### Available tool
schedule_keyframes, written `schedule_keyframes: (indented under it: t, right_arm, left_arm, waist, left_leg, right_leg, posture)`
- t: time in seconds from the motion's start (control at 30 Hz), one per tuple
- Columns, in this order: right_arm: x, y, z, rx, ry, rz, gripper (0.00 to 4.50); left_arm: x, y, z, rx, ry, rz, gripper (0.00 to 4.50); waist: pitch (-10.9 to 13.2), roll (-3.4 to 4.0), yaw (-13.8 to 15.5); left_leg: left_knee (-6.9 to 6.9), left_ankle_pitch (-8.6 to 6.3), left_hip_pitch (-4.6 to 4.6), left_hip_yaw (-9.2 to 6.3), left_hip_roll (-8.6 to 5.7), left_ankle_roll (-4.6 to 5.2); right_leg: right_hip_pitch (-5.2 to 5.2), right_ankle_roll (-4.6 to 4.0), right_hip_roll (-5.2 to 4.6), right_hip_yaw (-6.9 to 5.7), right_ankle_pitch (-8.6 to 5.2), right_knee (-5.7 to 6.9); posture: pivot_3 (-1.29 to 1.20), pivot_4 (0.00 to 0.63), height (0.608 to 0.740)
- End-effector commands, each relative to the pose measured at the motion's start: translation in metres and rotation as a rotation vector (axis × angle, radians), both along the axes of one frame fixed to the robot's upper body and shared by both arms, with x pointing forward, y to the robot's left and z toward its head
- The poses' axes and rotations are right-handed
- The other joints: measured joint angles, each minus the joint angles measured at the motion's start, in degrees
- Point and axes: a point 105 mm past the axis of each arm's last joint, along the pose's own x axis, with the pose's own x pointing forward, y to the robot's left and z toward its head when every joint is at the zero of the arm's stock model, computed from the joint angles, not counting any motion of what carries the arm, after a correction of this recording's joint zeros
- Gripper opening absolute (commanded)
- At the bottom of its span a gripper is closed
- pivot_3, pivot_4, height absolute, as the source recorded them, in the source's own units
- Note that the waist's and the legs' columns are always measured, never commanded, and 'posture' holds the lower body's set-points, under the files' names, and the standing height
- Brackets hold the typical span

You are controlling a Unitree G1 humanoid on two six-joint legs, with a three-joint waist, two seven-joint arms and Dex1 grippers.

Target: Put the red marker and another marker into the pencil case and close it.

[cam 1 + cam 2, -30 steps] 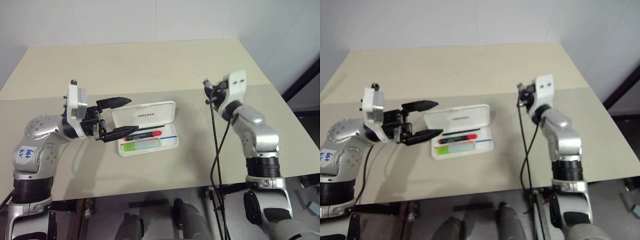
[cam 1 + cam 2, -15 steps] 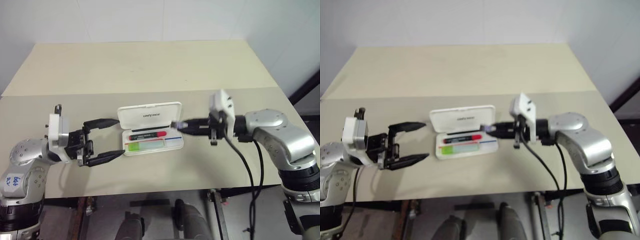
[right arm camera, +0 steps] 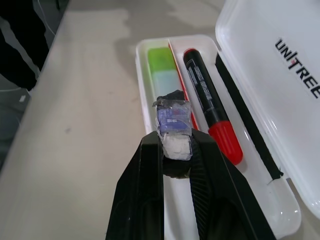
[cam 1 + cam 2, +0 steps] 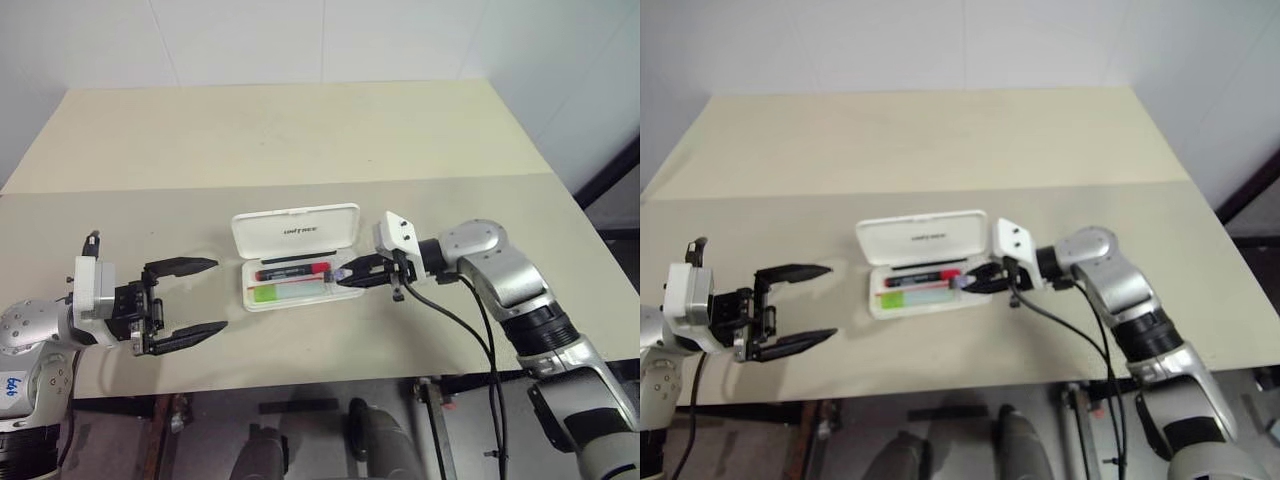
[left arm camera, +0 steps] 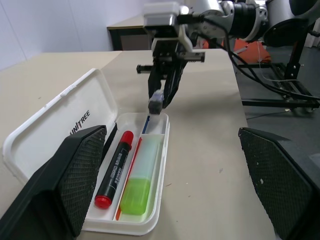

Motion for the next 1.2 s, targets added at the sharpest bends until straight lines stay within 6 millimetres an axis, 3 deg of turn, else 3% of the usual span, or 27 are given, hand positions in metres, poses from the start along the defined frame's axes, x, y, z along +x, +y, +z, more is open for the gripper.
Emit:
schedule_keyframes:
  t: [0.03, 0.5, 0.9, 1.03, 1.2]
  right_arm:
    - [0.002, 0.004, 0.006, -0.010, -0.039, 0.029, 0.37]
    - [0.018, -0.007, -0.004, -0.066, -0.047, 0.005, 0.37]
    - [0.008, -0.005, 0.004, -0.075, -0.052, 0.055, 4.48]
    - [0.001, -0.008, 0.011, -0.068, -0.071, 0.063, 4.48]
    - [-0.005, -0.015, 0.030, -0.011, -0.100, -0.025, 4.48]
  left_arm:
    - [-0.001, 0.001, 0.007, 0.019, -0.044, 0.006, 4.50]
    - [-0.001, -0.001, 0.008, 0.022, -0.055, 0.010, 4.50]
    - [0.000, -0.004, 0.008, 0.012, -0.057, 0.006, 4.50]
    - [0.002, -0.007, 0.010, -0.002, -0.079, 0.014, 4.50]
    - [0.006, -0.006, 0.026, -0.055, -0.146, 0.076, 4.50]
  waist:
    - [0.00, 0.00, -0.04]
    - [0.00, 0.01, -0.15]
    - [0.00, 0.01, -0.09]
    - [0.00, 0.01, -0.05]
    - [0.00, 0.01, 0.07]
  left_leg:
    - [0.00, -0.02, -0.01, 0.00, 0.01, -0.03]
    - [0.01, -0.05, 0.03, 0.04, 0.05, -0.11]
    - [0.01, -0.04, 0.02, 0.04, 0.06, -0.11]
    - [0.01, -0.04, 0.02, 0.04, 0.06, -0.11]
    - [0.03, -0.05, 0.01, 0.03, 0.06, -0.12]
  right_leg:
    - [-0.01, 0.00, 0.00, 0.00, 0.00, -0.01]
    - [-0.02, -0.01, 0.02, -0.04, -0.01, 0.02]
    - [-0.02, -0.01, 0.02, -0.05, -0.01, 0.02]
    - [-0.02, -0.01, 0.02, -0.05, -0.01, 0.02]
    - [-0.02, -0.01, 0.02, -0.05, -0.01, 0.02]
  posture:
    - [0.00, 0.150, 0.740]
    - [0.00, 0.150, 0.740]
    - [0.00, 0.150, 0.740]
    - [0.00, 0.150, 0.740]
    - [0.00, 0.150, 0.740]
